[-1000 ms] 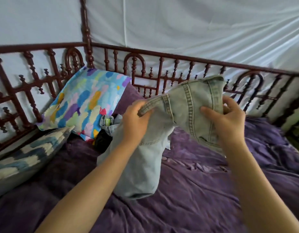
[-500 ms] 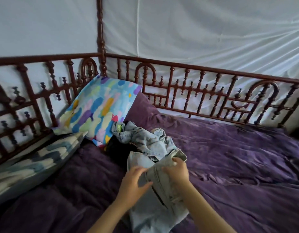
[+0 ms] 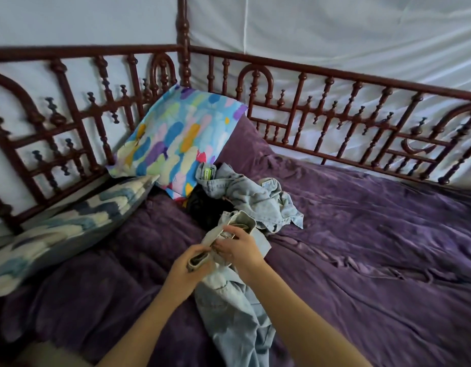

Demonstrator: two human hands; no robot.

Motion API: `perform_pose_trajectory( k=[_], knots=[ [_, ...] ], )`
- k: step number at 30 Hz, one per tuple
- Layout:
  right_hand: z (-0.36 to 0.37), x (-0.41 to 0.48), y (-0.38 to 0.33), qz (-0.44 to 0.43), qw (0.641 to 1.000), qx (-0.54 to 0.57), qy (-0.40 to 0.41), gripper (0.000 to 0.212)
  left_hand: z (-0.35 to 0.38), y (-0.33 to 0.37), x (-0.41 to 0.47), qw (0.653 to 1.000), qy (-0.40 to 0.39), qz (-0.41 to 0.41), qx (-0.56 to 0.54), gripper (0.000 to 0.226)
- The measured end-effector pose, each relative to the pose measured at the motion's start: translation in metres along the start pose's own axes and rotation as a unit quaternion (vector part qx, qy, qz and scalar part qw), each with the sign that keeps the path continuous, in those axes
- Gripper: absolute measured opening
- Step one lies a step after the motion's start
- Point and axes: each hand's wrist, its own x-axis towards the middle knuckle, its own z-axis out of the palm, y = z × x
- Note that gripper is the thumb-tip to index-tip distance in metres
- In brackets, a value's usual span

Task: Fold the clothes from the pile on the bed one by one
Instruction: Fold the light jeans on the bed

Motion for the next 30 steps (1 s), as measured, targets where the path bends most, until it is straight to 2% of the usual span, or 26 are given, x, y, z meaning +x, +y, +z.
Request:
perform_pose_trajectory(
  k=[2,4,6,10,11,14,15,16,18,20,23,26,30],
  knots=[
    [-0.006,0.000,0.002,-0.008,0.998,0.051,-0.022,0.029,-0.007,-0.005,0.006,0.998,0.040,-0.044,-0.024,0.020],
    [-0.016,0.001,0.006,-0.029,0.999,0.044,-0.002,0.030,-0.013,-0.006,0.013,0.994,0.066,-0.074,-0.055,0.017],
    [-0.025,0.001,0.014,-0.057,0.997,-0.035,0.030,0.034,-0.015,-0.006,0.018,0.990,0.085,-0.086,-0.073,0.016],
    [-0.030,-0.007,0.034,-0.116,0.975,-0.186,0.034,0.048,-0.012,-0.010,0.021,0.987,0.098,-0.095,-0.086,0.015],
    [-0.028,-0.009,0.040,-0.136,0.963,-0.224,0.056,0.051,-0.011,-0.010,0.021,0.986,0.100,-0.097,-0.090,0.016],
    [-0.025,-0.015,0.056,-0.150,0.922,-0.286,0.213,0.050,-0.009,-0.012,0.020,0.986,0.105,-0.089,-0.094,0.017],
    [-0.023,-0.017,0.059,-0.132,0.924,-0.273,0.234,0.053,-0.010,-0.011,0.020,0.986,0.106,-0.084,-0.095,0.017],
    [-0.020,-0.018,0.061,-0.114,0.936,-0.251,0.220,0.059,-0.010,-0.010,0.019,0.986,0.106,-0.081,-0.097,0.018],
    [-0.009,-0.020,0.061,-0.097,0.965,-0.200,0.136,0.069,-0.011,-0.008,0.017,0.987,0.096,-0.078,-0.100,0.021],
    [0.001,-0.017,0.057,-0.110,0.977,-0.158,0.095,0.068,-0.009,-0.007,0.014,0.989,0.072,-0.079,-0.101,0.025],
    [0.007,-0.008,0.042,-0.127,0.977,-0.110,0.132,0.067,-0.007,-0.003,0.010,0.991,0.031,-0.095,-0.089,0.031],
    [0.000,0.002,0.027,-0.129,0.978,-0.053,0.156,0.079,-0.010,0.002,0.011,0.991,0.007,-0.095,-0.094,0.036],
    [-0.034,0.011,-0.008,-0.150,0.969,-0.062,0.184,0.074,-0.021,0.013,0.026,0.985,0.056,-0.101,-0.132,0.032]
  ],
)
